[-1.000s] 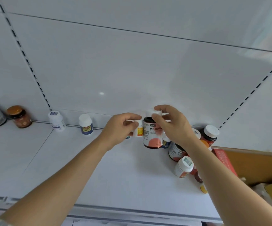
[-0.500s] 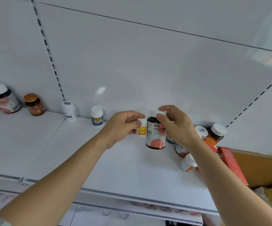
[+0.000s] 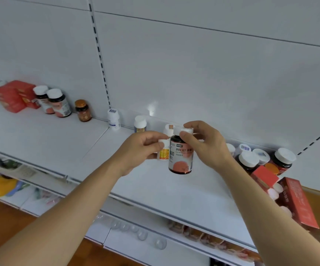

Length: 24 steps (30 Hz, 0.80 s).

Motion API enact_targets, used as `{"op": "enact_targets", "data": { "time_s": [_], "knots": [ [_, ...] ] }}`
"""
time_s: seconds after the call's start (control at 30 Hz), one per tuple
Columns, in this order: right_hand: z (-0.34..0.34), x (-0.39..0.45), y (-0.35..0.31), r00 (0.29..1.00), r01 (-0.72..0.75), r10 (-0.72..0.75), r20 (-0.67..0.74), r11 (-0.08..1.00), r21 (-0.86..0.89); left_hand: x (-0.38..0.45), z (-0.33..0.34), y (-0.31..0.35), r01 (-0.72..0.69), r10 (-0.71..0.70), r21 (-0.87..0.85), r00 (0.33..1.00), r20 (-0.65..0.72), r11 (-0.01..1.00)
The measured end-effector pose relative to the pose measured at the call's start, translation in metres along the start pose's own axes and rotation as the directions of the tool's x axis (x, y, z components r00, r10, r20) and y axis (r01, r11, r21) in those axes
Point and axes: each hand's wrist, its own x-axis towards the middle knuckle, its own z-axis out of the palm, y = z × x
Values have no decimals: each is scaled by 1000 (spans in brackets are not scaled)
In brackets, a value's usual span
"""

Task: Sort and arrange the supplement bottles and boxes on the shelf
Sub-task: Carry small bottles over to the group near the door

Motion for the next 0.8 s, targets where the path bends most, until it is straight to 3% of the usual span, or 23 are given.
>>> {"op": "enact_targets", "data": {
  "time_s": [0.37, 0.8],
  "knots": [
    [78, 17, -55, 996, 28, -25, 82, 999, -40, -30, -95, -8, -10, 9, -12, 995, -103, 1000],
    [240, 42, -125, 997, 21, -12, 71, 993, -118, -47, -267, -29, 26, -8, 113, 988, -156, 993]
  ]
}}
